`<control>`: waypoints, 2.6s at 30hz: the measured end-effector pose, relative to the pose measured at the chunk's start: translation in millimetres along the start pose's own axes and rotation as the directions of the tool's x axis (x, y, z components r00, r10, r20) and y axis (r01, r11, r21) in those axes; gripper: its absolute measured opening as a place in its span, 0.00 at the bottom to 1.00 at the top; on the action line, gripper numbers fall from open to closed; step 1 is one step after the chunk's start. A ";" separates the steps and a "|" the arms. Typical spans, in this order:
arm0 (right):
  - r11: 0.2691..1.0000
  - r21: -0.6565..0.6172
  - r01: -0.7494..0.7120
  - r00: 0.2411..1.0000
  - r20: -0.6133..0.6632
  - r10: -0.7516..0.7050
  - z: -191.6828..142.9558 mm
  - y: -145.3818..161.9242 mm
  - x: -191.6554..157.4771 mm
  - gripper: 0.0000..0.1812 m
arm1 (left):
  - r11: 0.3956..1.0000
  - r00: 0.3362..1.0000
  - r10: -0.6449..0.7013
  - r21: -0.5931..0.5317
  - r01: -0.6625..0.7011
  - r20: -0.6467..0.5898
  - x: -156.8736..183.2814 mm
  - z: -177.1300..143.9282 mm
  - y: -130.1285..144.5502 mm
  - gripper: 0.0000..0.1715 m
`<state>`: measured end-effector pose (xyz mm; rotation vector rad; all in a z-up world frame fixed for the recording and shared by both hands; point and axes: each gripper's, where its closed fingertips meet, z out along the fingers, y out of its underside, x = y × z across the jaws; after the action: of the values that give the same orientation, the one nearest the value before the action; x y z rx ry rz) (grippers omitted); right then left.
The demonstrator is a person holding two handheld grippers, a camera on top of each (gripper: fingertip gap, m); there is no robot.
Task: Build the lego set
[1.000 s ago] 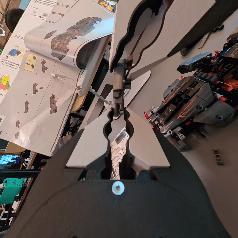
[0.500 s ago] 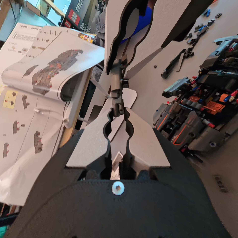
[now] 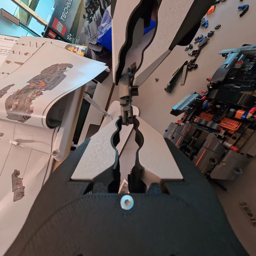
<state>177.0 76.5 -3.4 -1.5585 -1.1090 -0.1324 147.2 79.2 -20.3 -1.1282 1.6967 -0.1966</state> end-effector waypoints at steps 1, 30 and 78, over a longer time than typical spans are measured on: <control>1.000 0.004 -0.009 1.000 0.007 0.009 1.0 0.9 -1.4 0.10 | 1.000 1.000 -0.001 -0.001 0.001 -0.006 0.9 0.4 1.4 0.08; 1.000 -0.001 0.013 1.000 0.000 -0.013 5.9 9.4 -1.3 0.14 | 0.997 0.998 -0.050 0.050 0.051 -0.025 5.3 11.1 10.2 0.08; 0.976 0.133 -0.175 0.984 0.003 0.176 -9.9 -2.5 18.6 0.26 | 0.755 0.790 -0.481 0.278 0.594 -0.381 -3.0 1.4 -13.2 0.08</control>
<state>190.0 78.6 13.2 -1.5261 -0.9486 0.0532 156.1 74.8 -10.9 -1.3058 1.4296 -1.0726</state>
